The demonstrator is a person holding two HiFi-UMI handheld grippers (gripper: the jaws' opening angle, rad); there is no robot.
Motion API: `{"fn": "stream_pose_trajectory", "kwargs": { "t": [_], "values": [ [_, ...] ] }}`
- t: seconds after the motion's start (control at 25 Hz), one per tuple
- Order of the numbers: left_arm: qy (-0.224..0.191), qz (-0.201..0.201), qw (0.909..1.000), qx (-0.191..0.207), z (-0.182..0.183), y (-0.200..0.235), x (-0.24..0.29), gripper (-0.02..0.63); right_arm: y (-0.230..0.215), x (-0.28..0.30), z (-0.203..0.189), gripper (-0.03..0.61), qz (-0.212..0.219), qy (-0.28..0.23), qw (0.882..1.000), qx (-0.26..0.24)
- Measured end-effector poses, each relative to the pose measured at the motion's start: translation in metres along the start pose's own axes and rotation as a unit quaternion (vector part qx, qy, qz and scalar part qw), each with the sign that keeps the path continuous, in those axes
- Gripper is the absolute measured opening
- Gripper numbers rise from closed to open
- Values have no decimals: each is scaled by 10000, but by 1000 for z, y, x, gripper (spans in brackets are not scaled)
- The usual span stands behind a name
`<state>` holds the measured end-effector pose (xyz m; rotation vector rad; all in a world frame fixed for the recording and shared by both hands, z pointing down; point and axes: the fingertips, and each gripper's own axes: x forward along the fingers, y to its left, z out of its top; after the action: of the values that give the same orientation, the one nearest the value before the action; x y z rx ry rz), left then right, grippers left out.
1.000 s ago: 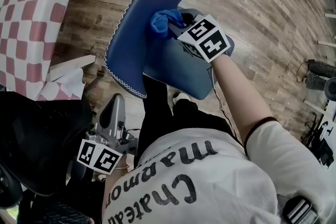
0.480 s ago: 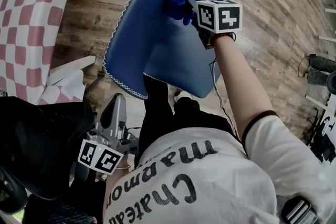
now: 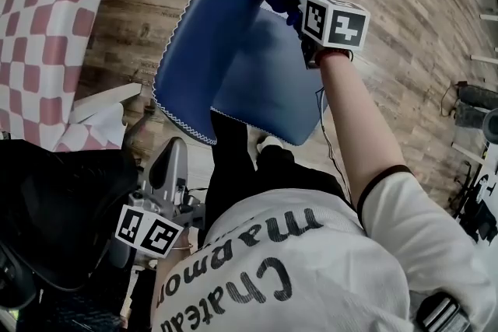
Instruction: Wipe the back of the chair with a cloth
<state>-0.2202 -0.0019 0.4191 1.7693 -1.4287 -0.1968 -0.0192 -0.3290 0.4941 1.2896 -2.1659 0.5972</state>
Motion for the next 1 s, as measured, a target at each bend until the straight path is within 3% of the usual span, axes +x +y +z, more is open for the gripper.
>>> {"fn": "stream_pose_trajectory", "kwargs": {
  "t": [0.12, 0.24, 0.48, 0.6, 0.8, 0.92, 1.0],
  "values": [
    [14, -38, 10000, 45, -3, -6, 4, 5, 16, -15, -11, 78, 273, 39, 9994, -221],
    [18, -72, 10000, 40, -7, -14, 9, 5, 49, -31, -31, 78, 853, 136, 9941, -658],
    [85, -200, 9997, 68, -18, -34, 14, 5, 142, -64, -89, 78, 2231, 477, 9688, -966],
    [96, -197, 9997, 67, -22, -38, 14, 5, 194, -87, -116, 78, 3047, 678, 9416, -1260],
    [122, -280, 9994, 147, -28, -45, 12, 5, 251, -132, -145, 78, 4287, 893, 8743, -2095],
    [223, -377, 9986, 310, -34, -48, 12, 5, 266, -154, -157, 78, 4810, 995, 8362, -2441],
    [262, -377, 9985, 315, -37, -46, 12, 5, 272, -164, -164, 78, 5047, 1043, 8174, -2574]
  ]
}}
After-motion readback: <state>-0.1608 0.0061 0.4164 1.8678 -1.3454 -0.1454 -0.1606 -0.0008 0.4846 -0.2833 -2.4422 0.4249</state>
